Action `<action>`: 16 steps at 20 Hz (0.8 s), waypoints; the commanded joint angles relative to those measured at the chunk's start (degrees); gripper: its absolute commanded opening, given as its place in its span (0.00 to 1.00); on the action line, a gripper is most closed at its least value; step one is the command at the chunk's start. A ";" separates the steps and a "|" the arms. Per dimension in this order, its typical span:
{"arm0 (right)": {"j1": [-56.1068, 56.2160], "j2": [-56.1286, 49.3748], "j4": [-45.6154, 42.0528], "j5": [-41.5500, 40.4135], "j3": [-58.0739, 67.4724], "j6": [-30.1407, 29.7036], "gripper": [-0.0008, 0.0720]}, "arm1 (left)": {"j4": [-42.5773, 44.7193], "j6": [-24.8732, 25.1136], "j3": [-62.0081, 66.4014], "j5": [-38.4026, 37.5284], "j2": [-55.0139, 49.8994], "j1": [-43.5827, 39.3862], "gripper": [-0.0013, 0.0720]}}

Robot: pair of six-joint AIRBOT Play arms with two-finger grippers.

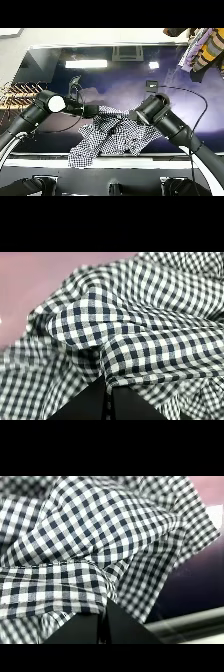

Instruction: Fold the clothes and pants, and hang the long-sleeved shirts on hangers.

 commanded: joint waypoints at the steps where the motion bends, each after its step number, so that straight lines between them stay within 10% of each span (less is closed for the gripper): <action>1: 1.55 -0.02 -7.65 -3.61 -0.94 6.64 0.05 | -0.70 2.43 -0.15 4.33 -0.74 -0.04 0.05; 4: 1.55 0.04 -8.85 -6.25 -0.76 5.90 0.05 | -0.72 3.76 0.07 5.03 -0.59 0.72 0.25; 8: 1.55 0.02 -8.94 -13.46 -0.70 5.53 0.05 | -0.70 5.84 3.08 3.39 0.33 5.09 0.85; 16: 1.55 -0.02 -8.33 -11.98 -0.70 2.21 0.05 | 12.09 19.41 -6.12 -8.72 19.15 33.11 0.85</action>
